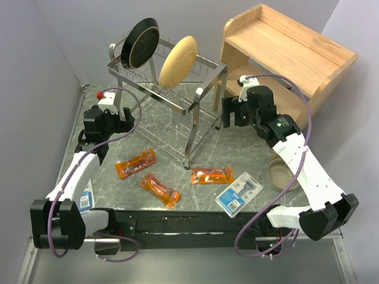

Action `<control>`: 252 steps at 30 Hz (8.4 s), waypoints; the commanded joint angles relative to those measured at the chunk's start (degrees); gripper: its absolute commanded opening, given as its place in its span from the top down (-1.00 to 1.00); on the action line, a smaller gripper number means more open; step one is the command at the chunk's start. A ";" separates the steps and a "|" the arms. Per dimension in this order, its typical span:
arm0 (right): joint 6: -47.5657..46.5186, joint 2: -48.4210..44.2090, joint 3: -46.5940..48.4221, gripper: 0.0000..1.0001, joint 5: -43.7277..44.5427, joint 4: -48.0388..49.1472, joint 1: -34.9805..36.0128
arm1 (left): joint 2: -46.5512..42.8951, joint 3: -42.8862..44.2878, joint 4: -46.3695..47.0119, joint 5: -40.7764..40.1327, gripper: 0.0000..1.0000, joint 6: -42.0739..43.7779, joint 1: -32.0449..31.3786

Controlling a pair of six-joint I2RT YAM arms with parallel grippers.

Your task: Place and organize the shaving razors onto the shelf

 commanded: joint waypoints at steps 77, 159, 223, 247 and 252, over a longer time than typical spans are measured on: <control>-7.41 14.14 -0.99 -1.00 -37.38 29.88 8.24 | 4.41 2.01 18.39 -0.41 0.98 -15.59 33.75; 16.59 63.23 52.05 -0.25 -17.69 44.93 12.03 | 22.97 27.59 9.86 -5.16 0.26 -29.90 33.84; -7.84 -26.02 -9.79 -0.97 -13.74 -0.40 -28.23 | 85.88 99.83 28.84 10.05 -0.16 -9.79 -31.29; -6.97 -27.69 -16.81 -1.00 6.72 0.55 -29.10 | 41.87 53.80 14.25 -5.67 0.98 -12.07 -26.37; -7.58 -24.53 -18.13 -1.00 9.02 4.07 -29.37 | 32.30 44.23 8.63 -9.79 0.98 -13.04 -26.98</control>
